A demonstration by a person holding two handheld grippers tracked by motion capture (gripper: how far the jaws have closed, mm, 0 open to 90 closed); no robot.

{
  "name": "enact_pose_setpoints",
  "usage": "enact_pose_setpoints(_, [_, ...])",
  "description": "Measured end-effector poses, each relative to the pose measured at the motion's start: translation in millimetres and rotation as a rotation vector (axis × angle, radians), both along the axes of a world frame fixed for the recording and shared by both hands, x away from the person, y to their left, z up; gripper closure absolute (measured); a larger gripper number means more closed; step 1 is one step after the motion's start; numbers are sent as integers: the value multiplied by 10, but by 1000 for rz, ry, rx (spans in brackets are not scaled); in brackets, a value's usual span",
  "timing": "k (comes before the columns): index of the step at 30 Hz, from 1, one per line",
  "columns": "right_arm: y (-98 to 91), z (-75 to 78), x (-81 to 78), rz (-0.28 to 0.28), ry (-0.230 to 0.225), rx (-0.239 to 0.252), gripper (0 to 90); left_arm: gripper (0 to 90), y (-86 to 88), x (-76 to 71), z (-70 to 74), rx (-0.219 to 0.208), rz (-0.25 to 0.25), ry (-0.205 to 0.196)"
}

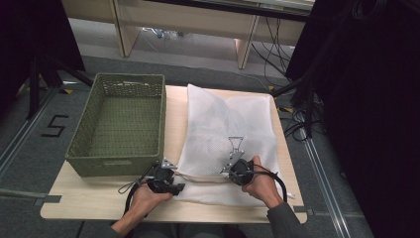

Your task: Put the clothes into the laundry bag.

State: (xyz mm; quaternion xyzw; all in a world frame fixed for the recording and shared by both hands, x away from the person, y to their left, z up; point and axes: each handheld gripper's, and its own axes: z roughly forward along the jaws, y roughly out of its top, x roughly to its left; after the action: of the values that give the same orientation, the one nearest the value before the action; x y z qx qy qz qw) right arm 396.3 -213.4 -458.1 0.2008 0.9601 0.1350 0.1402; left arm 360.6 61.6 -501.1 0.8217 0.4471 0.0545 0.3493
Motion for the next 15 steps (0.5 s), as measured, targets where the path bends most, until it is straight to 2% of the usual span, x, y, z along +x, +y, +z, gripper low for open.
enact_pose_setpoints(7, [-25,-11,14,-12,2,2,866,745,-10,-27,35,-13,-27,-30])
enact_pose_setpoints(10, [-38,-10,23,-15,-6,-6,864,752,-22,-44,46,-18,-27,-39])
enact_pose_setpoints(15, [-58,-7,33,-25,-3,1,864,710,-6,-47,26,-15,-25,-24])
